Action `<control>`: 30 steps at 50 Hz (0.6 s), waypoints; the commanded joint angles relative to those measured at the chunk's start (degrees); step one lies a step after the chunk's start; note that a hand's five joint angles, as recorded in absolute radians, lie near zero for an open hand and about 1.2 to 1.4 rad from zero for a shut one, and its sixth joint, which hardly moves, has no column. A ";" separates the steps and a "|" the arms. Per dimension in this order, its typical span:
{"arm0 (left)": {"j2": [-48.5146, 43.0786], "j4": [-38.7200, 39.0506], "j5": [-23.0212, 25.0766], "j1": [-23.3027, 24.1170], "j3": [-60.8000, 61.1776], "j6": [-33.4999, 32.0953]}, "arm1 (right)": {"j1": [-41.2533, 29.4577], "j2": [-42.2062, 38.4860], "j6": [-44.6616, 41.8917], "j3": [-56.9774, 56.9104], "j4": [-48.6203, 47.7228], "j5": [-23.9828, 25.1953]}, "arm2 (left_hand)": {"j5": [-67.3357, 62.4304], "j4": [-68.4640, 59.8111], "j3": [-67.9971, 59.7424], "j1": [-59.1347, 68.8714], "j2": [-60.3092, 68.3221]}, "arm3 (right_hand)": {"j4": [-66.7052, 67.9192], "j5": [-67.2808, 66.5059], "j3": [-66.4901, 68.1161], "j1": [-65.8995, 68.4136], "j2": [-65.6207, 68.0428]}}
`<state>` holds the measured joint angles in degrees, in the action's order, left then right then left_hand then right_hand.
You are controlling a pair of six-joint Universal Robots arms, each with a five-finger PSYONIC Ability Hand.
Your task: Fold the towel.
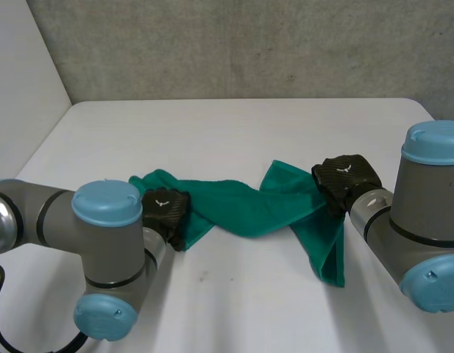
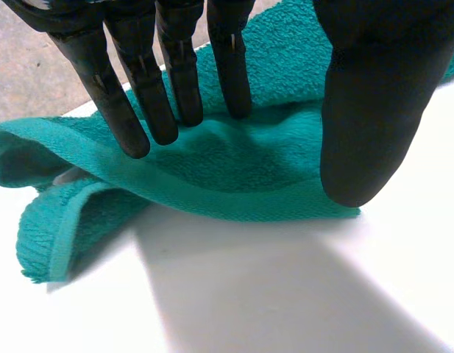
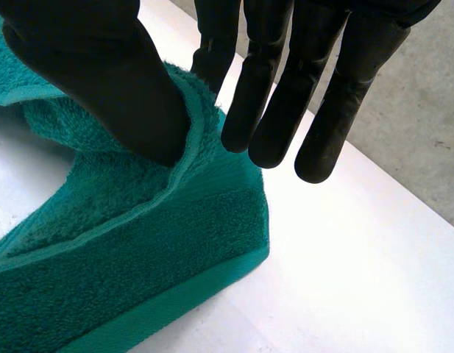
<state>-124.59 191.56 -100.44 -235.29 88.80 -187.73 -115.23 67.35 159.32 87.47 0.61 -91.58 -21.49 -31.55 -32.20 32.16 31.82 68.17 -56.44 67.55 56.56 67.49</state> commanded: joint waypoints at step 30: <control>-7.16 1.18 0.15 -0.08 -7.68 0.09 | -0.09 -0.11 -0.94 0.43 0.00 0.00 | -22.62 -22.56 -21.91 21.95 22.28 | 11.83 -13.56 12.45 23.44 12.51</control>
<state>-131.69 192.68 -100.28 -235.23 82.04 -187.71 -115.31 67.23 158.37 87.89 0.57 -91.58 -23.50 -42.94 -42.91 43.21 42.92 68.18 -56.44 67.55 56.56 67.49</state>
